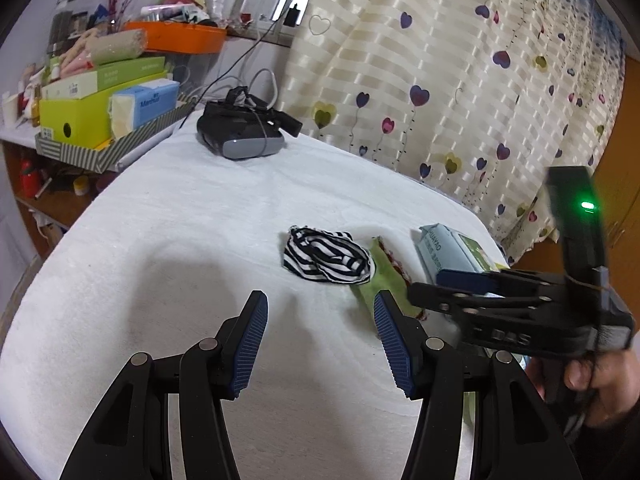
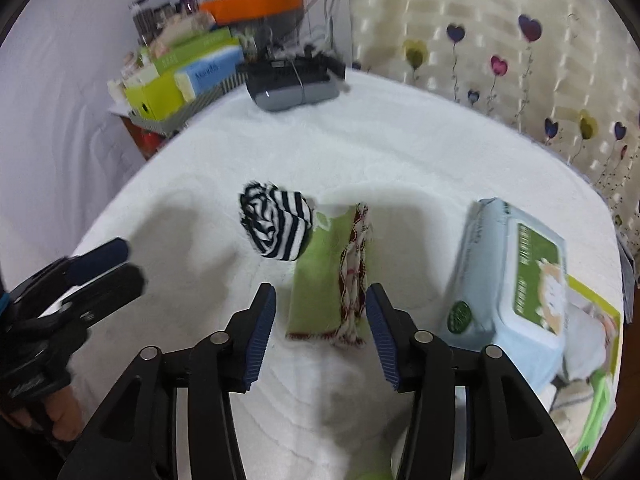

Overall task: Organize soft objects
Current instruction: 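Move both grippers back toward the green cloth and striped sock, then grasp the green patterned cloth with right while left grasps the striped sock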

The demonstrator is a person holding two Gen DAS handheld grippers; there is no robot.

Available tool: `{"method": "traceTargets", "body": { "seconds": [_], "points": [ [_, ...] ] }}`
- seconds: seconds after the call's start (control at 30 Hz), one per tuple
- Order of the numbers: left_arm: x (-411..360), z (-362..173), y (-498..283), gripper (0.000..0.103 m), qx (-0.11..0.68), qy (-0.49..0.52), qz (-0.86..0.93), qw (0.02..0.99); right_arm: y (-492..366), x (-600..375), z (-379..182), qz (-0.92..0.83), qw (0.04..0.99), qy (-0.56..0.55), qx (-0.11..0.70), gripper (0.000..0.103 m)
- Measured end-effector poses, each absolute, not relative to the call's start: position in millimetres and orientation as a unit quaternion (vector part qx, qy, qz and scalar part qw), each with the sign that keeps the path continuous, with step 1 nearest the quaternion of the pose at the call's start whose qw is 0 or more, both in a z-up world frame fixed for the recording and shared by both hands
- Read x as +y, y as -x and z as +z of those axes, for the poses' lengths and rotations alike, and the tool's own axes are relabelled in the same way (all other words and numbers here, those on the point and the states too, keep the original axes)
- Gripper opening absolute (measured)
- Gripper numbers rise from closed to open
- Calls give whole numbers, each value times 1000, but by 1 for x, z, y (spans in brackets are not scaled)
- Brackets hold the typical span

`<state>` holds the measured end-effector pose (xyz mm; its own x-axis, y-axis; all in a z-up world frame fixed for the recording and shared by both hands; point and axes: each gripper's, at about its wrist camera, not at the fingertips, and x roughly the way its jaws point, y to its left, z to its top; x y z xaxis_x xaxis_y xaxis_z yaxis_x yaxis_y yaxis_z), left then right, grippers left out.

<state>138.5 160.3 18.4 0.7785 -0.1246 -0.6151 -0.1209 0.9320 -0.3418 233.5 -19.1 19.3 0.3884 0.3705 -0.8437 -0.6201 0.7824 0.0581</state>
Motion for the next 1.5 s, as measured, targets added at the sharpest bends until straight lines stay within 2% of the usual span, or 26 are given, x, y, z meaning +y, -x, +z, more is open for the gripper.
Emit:
{"method": "traceTargets", "body": {
  "seconds": [0.43, 0.5, 0.53, 0.57, 0.67, 1.0, 1.5],
  "points": [
    [163, 14, -147, 55, 342, 190, -7, 920, -269, -2, -15, 283, 784, 148, 532, 48],
    [162, 14, -149, 55, 345, 188, -6, 920, -267, -2, -13, 284, 788, 160, 523, 41],
    [161, 13, -151, 55, 347, 187, -6, 919, -265, -2, -12, 286, 788, 167, 518, 28],
    [160, 13, -152, 55, 349, 187, -7, 918, -263, -1, -11, 294, 787, 169, 516, 21],
    [159, 14, -155, 55, 354, 189, -10, 916, -255, 3, -8, 298, 790, 196, 498, 18],
    [156, 14, -166, 55, 358, 188, -5, 914, -230, -1, 7, 354, 785, 182, 474, 17],
    [140, -13, -215, 55, 395, 154, 18, 905, -233, -29, 26, 340, 816, 144, 444, 17]
  ]
}}
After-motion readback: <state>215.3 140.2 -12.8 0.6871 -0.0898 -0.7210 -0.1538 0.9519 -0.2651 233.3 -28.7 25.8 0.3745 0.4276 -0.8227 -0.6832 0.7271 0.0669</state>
